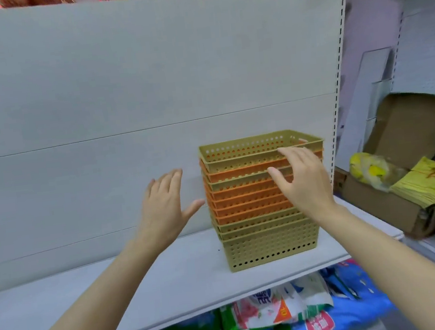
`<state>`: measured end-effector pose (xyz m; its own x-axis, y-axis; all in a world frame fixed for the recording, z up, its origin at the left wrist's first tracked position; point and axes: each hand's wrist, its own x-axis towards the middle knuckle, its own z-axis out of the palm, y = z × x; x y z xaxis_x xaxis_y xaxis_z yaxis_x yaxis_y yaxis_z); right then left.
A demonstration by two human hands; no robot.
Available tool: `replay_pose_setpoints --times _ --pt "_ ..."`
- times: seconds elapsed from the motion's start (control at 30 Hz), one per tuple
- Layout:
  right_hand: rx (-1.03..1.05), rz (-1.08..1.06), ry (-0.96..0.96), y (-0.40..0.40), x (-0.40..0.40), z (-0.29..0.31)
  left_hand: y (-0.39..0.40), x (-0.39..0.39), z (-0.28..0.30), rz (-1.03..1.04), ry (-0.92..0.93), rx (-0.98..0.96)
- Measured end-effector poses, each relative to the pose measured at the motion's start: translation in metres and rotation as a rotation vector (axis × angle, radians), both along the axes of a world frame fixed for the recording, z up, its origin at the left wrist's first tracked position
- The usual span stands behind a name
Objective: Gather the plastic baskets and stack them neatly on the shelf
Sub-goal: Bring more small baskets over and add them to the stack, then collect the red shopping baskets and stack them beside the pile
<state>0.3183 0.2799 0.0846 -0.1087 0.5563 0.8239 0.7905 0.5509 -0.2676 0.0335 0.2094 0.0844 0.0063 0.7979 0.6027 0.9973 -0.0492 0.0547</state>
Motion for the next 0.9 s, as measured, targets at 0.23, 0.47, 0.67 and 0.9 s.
replay_pose_setpoints --times 0.23,0.47,0.67,0.9 --pt "-0.012 0.222 -0.092 -0.069 -0.082 -0.061 -0.109 -0.043 -0.061 0.158 0.144 -0.019" --pt "-0.054 0.488 -0.148 -0.147 -0.163 -0.131 -0.249 -0.096 -0.146 0.447 0.129 -0.184" --pt "-0.150 0.705 -0.222 -0.219 -0.233 -0.176 -0.352 -0.130 -0.201 0.686 0.037 -0.281" --pt "-0.187 0.893 -0.353 -0.297 -0.350 -0.219 -0.462 -0.199 -0.239 0.949 -0.054 -0.361"
